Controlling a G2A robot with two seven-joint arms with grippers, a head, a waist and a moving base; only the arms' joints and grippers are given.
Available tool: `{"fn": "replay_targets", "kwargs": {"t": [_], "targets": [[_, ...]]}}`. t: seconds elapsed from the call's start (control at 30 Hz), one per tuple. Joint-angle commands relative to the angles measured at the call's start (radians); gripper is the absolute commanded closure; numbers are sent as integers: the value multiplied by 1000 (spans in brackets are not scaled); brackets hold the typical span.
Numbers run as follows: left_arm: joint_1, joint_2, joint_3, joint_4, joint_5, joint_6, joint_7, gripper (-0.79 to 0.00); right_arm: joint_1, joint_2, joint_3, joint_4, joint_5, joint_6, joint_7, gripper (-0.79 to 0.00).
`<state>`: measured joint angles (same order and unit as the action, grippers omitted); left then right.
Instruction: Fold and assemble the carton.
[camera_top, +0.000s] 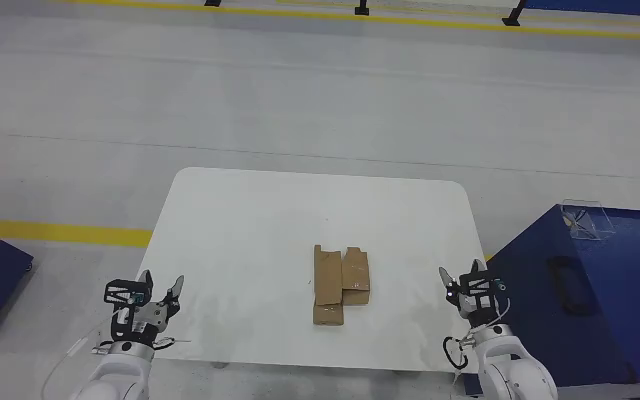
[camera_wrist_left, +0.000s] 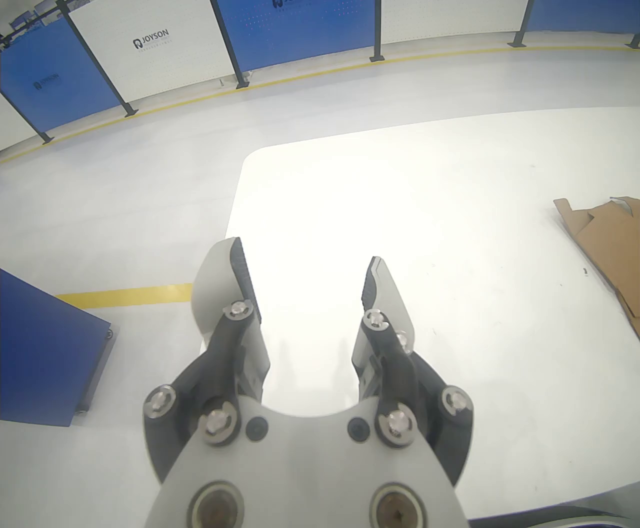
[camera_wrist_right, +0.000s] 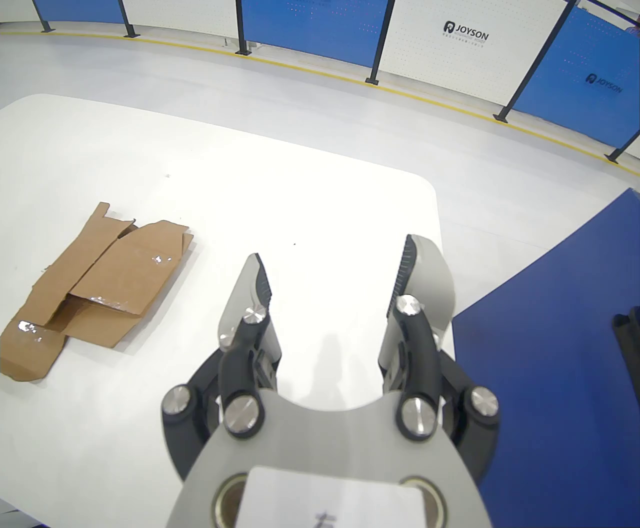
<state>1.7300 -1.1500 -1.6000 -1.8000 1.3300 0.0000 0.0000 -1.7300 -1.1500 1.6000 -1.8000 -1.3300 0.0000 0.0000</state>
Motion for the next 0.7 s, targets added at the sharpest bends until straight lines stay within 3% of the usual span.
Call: {"fn": "replay_targets", "kwargs": {"t": [0.0, 0.43, 0.47, 0.6, 0.67], "targets": [[0, 0, 0, 0, 0, 0, 0, -383, 0, 0, 0, 0, 0, 0, 0, -508], [0, 0, 0, 0, 0, 0, 0, -387, 0, 0, 0, 0, 0, 0, 0, -505], [0, 0, 0, 0, 0, 0, 0, -785, -2, 0, -7, -3, 16, -19, 4, -785], [0, 0, 0, 0, 0, 0, 0, -785, 70, 12, 36, 70, 406, -411, 211, -785], [0, 0, 0, 0, 0, 0, 0, -785, 157, 24, 51, 174, 695, -593, 451, -785]]}}
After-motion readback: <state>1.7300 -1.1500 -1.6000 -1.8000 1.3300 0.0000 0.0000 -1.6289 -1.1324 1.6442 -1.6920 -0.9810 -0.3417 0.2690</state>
